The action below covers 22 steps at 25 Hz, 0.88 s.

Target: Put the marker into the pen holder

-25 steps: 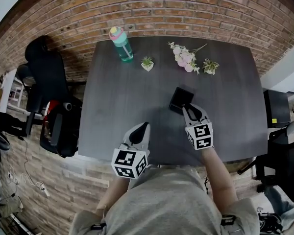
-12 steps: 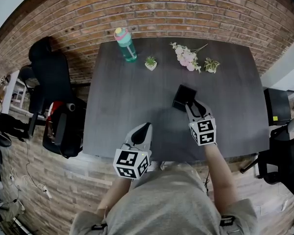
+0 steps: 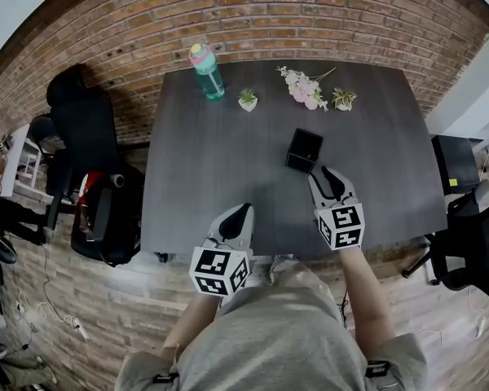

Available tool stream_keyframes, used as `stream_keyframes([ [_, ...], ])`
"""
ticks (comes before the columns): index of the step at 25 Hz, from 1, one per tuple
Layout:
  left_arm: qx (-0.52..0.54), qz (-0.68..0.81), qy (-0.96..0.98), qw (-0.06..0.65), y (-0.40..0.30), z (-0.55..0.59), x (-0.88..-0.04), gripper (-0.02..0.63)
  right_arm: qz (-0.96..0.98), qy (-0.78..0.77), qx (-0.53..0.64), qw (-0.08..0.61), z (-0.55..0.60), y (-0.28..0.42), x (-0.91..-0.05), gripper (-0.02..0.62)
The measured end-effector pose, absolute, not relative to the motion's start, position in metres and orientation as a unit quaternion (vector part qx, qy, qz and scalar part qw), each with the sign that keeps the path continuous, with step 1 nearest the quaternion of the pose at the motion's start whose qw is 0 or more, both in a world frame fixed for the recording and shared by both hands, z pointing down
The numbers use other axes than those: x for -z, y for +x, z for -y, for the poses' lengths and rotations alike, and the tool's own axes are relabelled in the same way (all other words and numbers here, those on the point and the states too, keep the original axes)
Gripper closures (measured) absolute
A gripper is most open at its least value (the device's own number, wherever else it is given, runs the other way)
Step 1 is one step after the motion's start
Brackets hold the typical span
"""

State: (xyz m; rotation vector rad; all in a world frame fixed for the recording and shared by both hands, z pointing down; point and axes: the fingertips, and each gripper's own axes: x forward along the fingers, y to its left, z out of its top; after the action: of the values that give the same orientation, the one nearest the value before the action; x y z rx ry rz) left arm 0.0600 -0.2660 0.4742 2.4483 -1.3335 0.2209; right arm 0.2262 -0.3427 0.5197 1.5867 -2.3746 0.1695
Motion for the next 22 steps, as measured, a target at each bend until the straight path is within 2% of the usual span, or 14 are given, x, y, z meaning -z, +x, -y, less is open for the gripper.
stream_keyframes([
  [12,-0.070,0.461,0.870,0.162,0.048,0.205,-0.475,0.588,0.830,0.549,-0.057,0.085,0.252,0.199,-0.481,0.474],
  [22,-0.059,0.461,0.871,0.156,0.043,0.147,-0.470,0.588,0.835,0.543,-0.052,0.072,0.167,0.177,-0.466,0.490],
])
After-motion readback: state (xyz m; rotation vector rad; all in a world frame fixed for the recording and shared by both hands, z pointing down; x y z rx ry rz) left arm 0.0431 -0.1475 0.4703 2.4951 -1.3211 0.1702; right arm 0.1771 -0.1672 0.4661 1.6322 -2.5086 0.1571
